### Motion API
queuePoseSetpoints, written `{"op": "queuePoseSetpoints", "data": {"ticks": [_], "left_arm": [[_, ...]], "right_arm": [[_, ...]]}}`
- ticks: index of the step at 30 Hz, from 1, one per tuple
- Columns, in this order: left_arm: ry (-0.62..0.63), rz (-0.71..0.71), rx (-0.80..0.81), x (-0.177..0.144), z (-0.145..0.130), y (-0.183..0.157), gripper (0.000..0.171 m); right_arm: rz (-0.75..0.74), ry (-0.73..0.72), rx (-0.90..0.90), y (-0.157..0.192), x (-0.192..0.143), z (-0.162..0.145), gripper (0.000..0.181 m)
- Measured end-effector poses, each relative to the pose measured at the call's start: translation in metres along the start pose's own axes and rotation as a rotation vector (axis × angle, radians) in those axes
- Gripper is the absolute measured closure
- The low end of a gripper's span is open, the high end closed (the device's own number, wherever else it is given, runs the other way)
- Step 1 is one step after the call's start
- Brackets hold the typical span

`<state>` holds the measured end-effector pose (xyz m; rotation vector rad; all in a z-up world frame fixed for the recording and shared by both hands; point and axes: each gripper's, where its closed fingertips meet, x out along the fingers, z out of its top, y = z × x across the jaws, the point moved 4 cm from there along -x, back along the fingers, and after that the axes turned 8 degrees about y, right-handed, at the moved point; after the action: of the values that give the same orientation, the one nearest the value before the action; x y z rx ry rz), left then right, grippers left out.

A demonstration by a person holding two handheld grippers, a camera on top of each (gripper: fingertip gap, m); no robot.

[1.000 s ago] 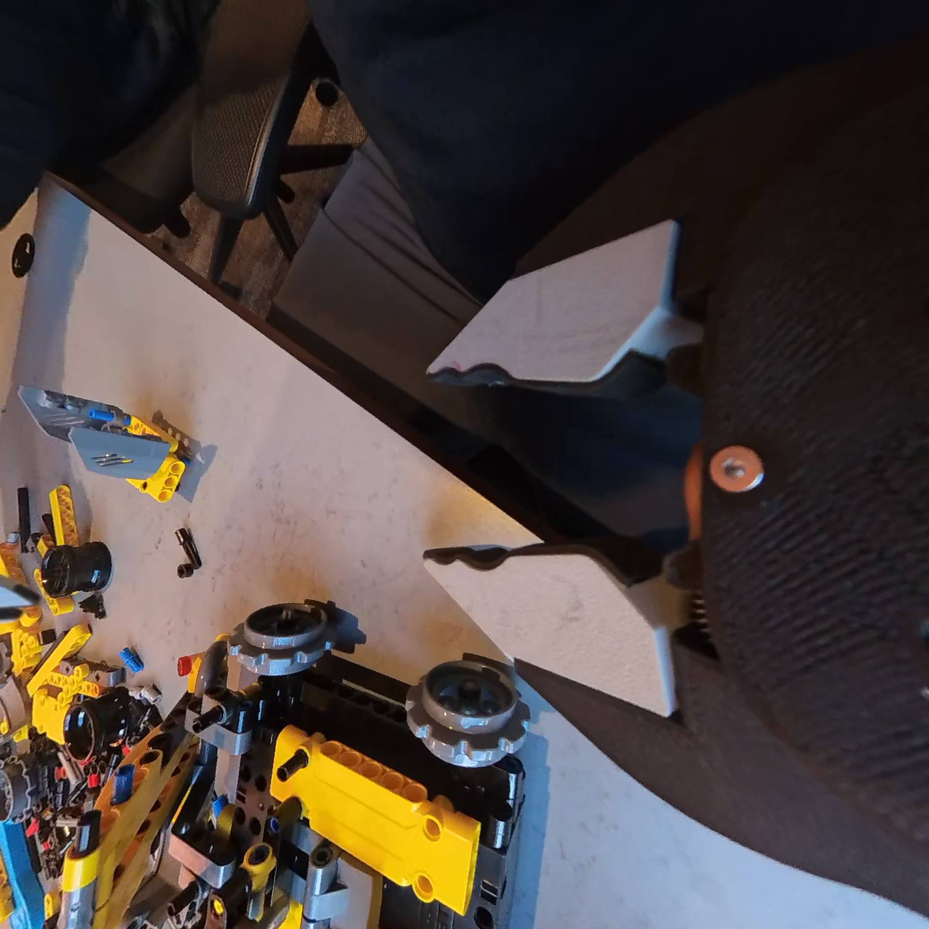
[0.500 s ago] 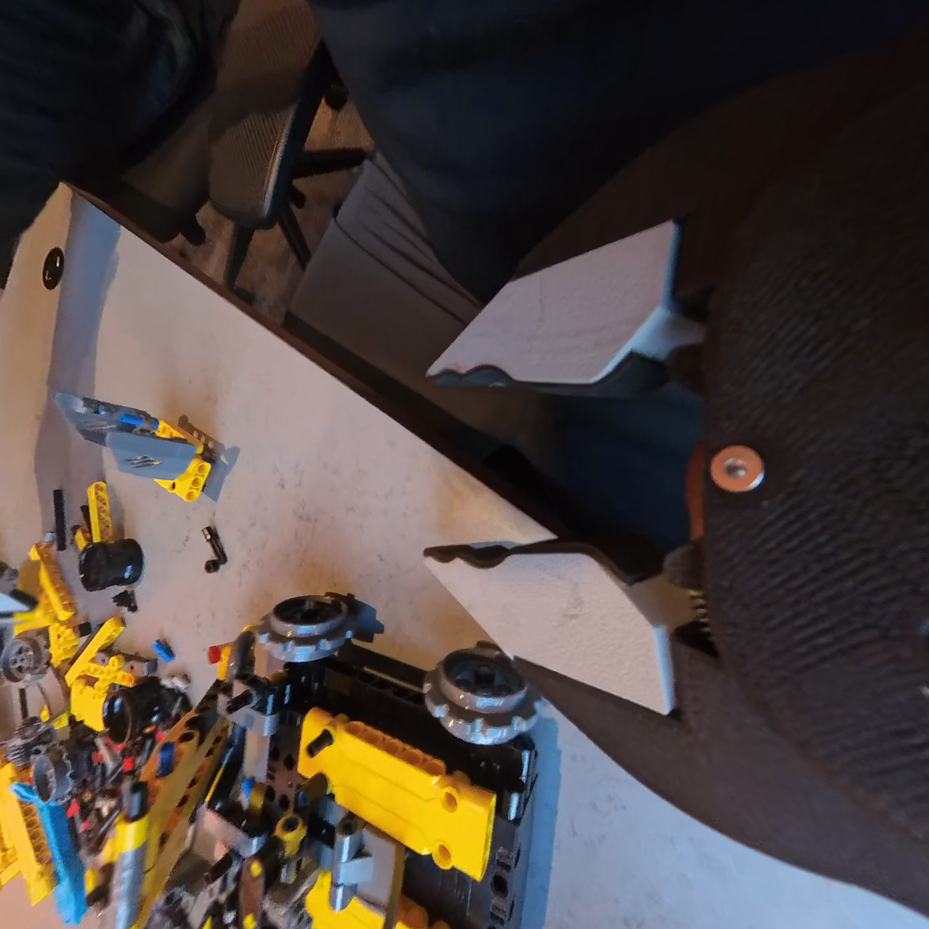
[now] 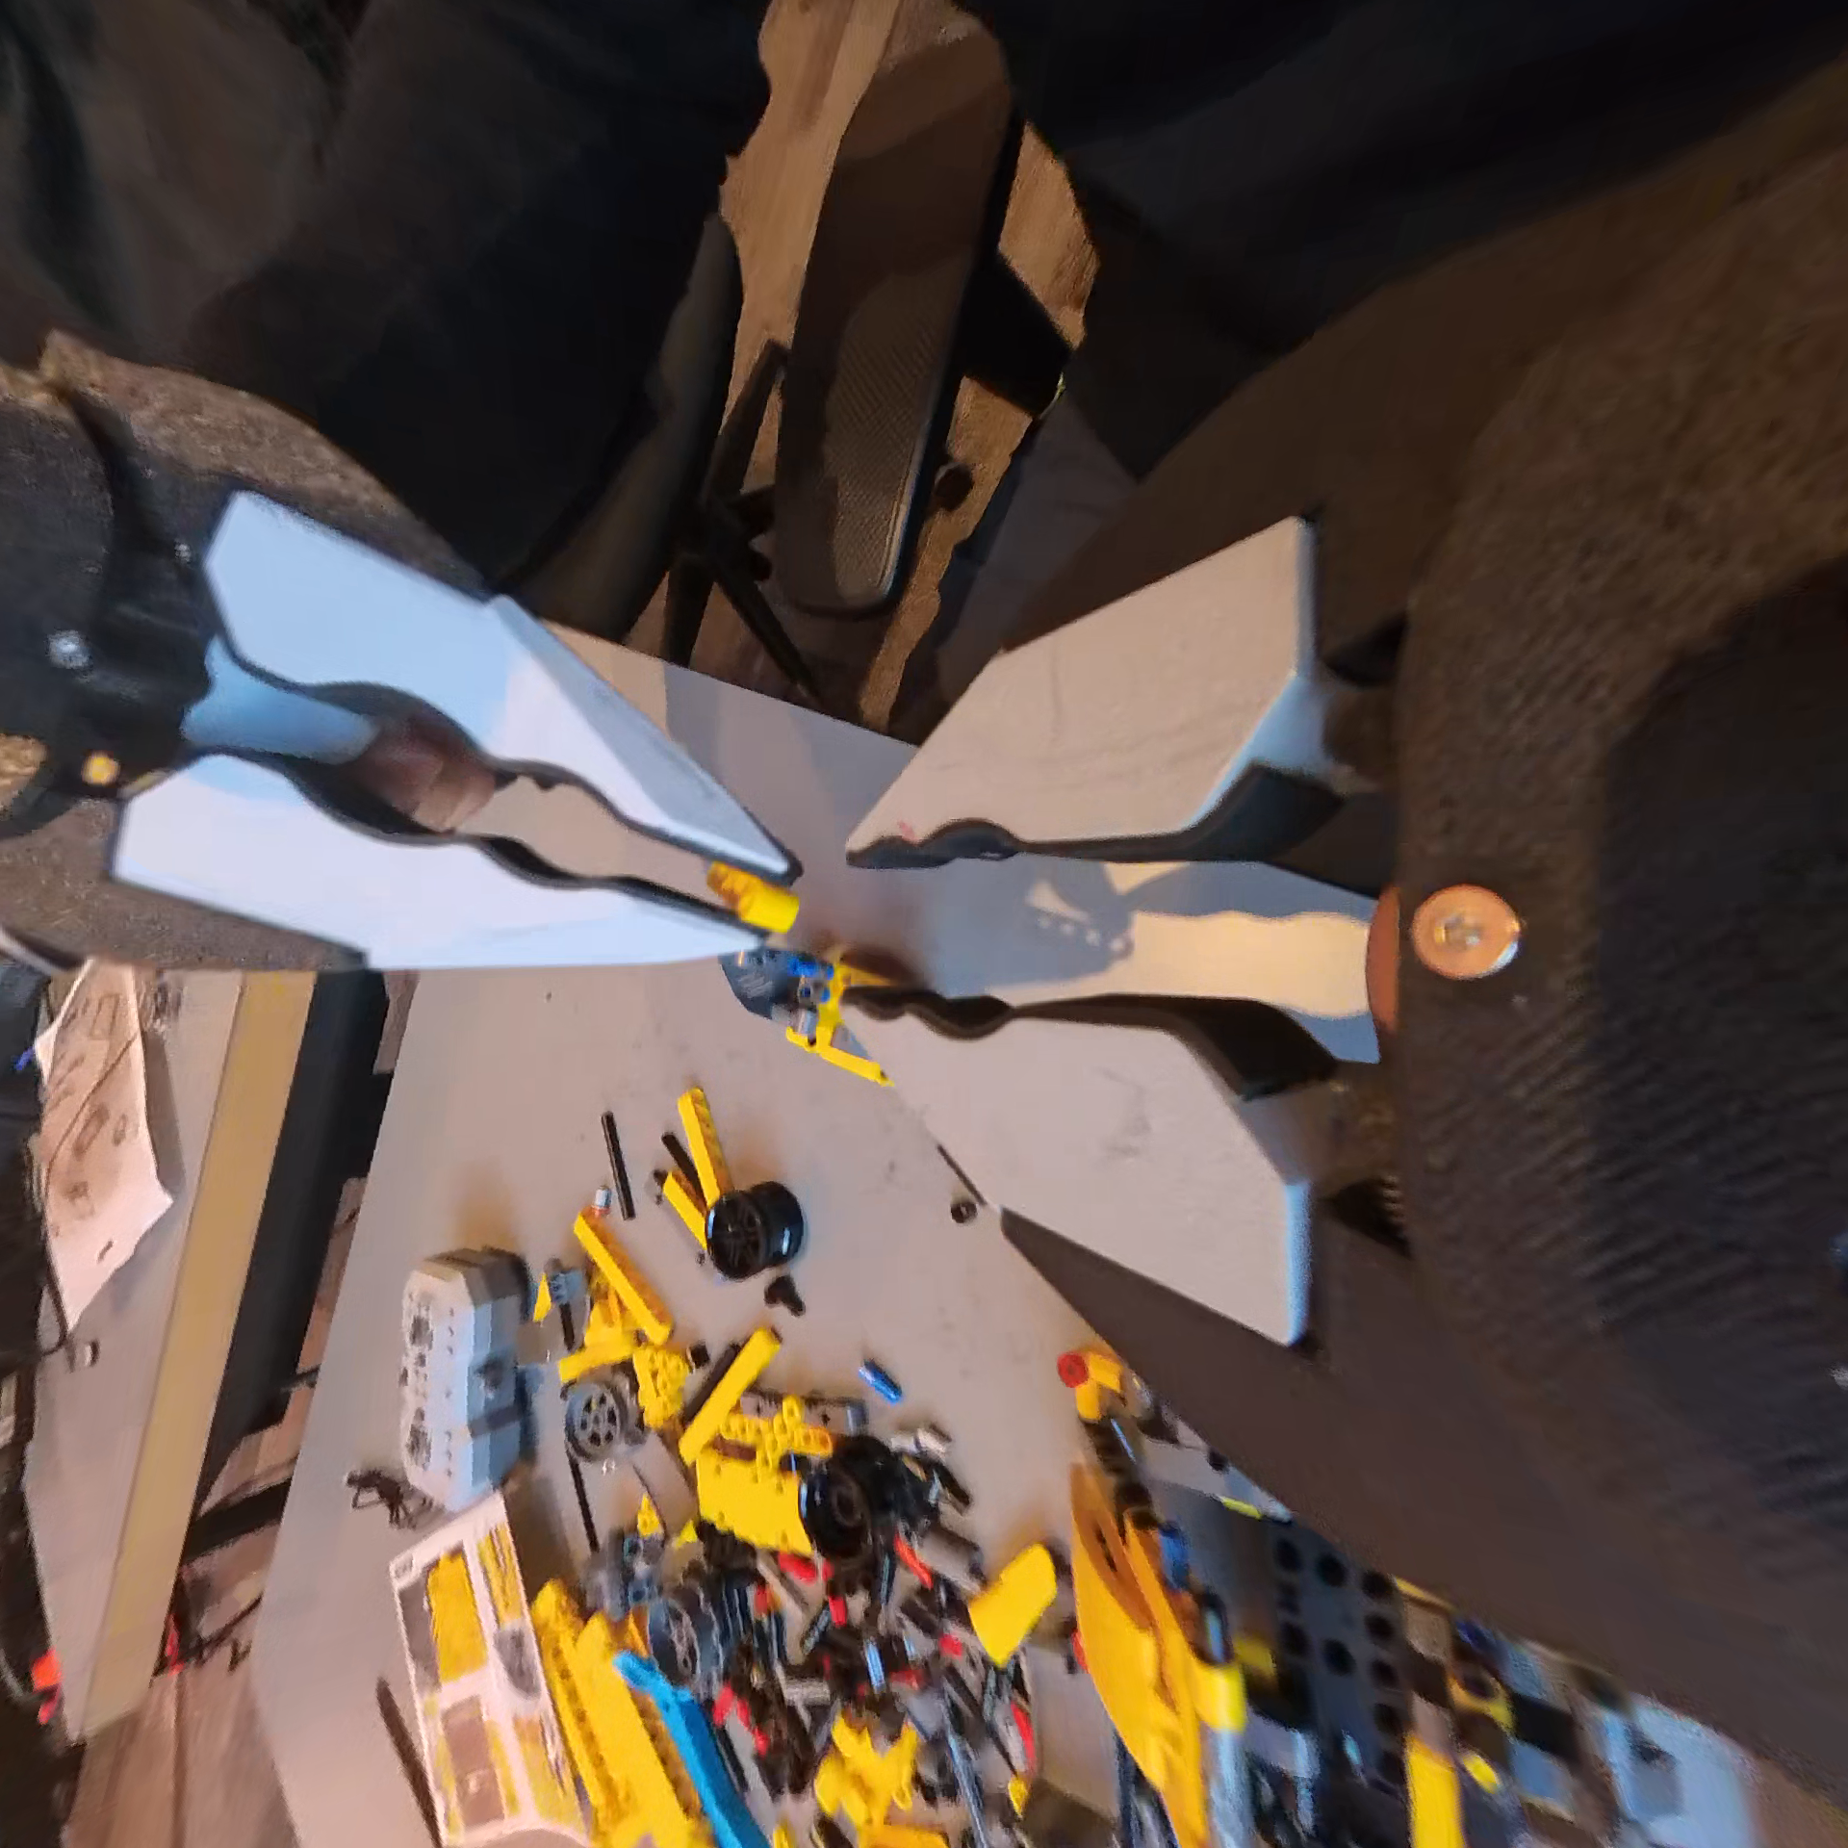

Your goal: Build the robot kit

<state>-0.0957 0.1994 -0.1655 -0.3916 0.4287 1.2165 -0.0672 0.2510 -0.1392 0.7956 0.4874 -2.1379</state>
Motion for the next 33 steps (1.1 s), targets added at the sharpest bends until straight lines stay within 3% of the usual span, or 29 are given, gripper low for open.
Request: {"op": "queuePoseSetpoints", "data": {"ticks": [5,9,12,18,24,33], "left_arm": [[-0.106,-0.137,-0.014,0.008,0.010,-0.022,0.141],[-0.186,-0.177,-0.093,0.001,0.022,-0.021,0.140],[-0.211,-0.216,-0.116,-0.003,0.024,-0.022,0.163],[-0.191,-0.176,-0.087,0.003,0.026,-0.019,0.165],[-0.171,-0.164,-0.025,0.015,0.036,-0.013,0.165],[-0.129,-0.169,0.012,0.027,0.036,-0.017,0.166]], "right_arm": [[0.132,-0.435,0.282,-0.001,-0.020,0.024,0.174],[0.208,-0.542,0.345,0.009,-0.016,0.021,0.174],[0.202,-0.551,0.357,0.012,-0.012,0.016,0.174],[0.091,-0.427,0.298,0.013,-0.018,0.003,0.165],[-0.025,-0.367,0.260,0.004,-0.040,-0.002,0.171],[-0.047,-0.258,0.202,0.008,-0.034,-0.006,0.177]]}}
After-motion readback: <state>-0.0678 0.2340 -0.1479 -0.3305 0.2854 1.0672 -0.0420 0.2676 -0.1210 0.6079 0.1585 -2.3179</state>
